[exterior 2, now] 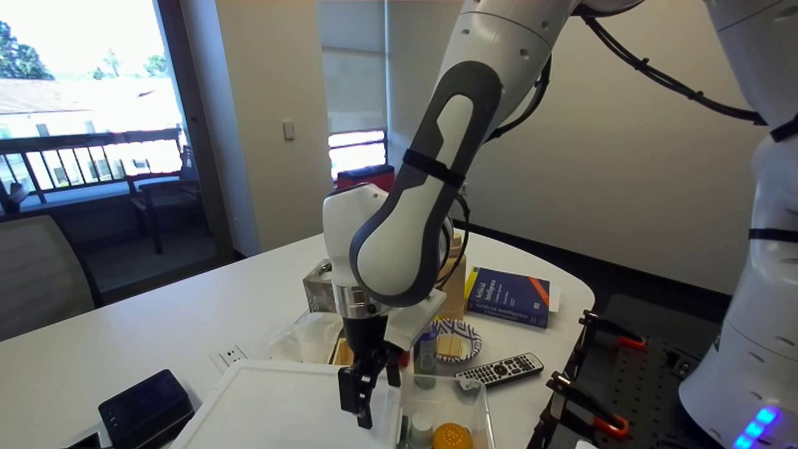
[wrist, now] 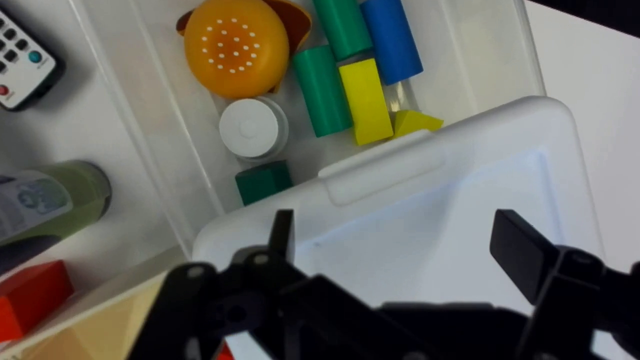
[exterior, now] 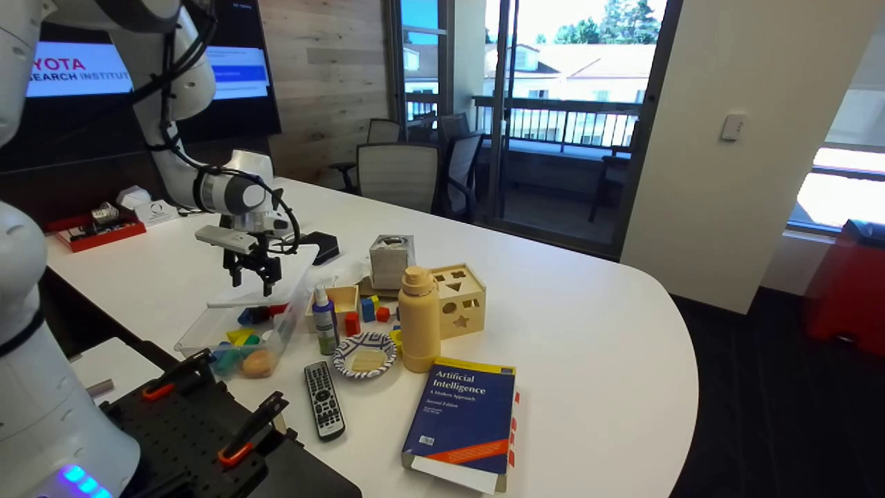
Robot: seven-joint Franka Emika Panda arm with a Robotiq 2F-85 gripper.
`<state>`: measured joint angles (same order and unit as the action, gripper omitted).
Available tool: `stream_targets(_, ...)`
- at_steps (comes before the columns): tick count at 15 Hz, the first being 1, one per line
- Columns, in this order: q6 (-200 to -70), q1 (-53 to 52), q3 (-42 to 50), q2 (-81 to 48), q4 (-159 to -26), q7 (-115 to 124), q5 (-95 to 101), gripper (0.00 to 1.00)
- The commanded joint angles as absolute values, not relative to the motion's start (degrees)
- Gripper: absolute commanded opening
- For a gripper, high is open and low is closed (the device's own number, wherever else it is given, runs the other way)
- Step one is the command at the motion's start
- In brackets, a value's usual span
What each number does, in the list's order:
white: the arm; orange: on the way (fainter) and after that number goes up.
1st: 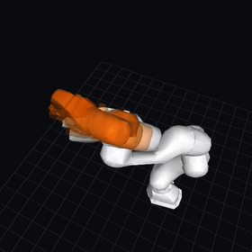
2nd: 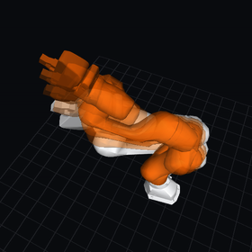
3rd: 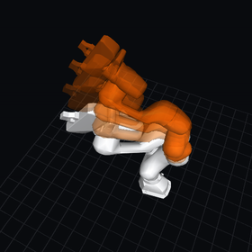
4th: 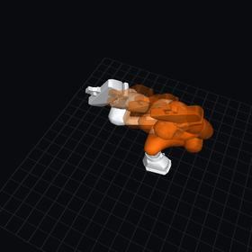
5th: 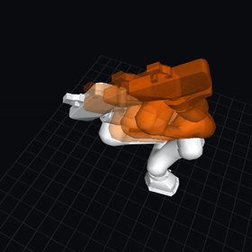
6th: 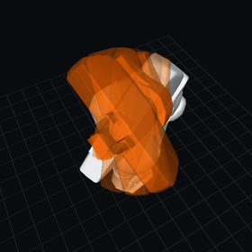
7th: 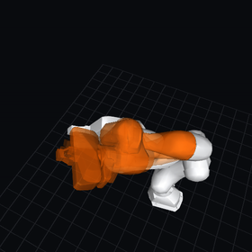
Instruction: Slide the lid of the box to the left
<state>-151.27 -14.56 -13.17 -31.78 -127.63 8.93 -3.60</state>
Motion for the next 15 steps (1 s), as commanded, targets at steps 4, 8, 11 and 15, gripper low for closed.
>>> stream_targets(4, -151.24, -17.14, -11.05, -35.96, -122.46, 6.94, 0.52, 1.00)
stream_targets(8, -149.33, -16.52, -11.55, -35.66, -122.21, 5.33, -0.05, 1.00)
stream_targets(11, -148.28, -16.17, -11.77, -33.92, -123.66, 5.73, -0.65, 1.00)
stream_targets(15, -143.92, -16.25, -12.09, -33.02, -124.38, 6.52, -1.27, 1.00)
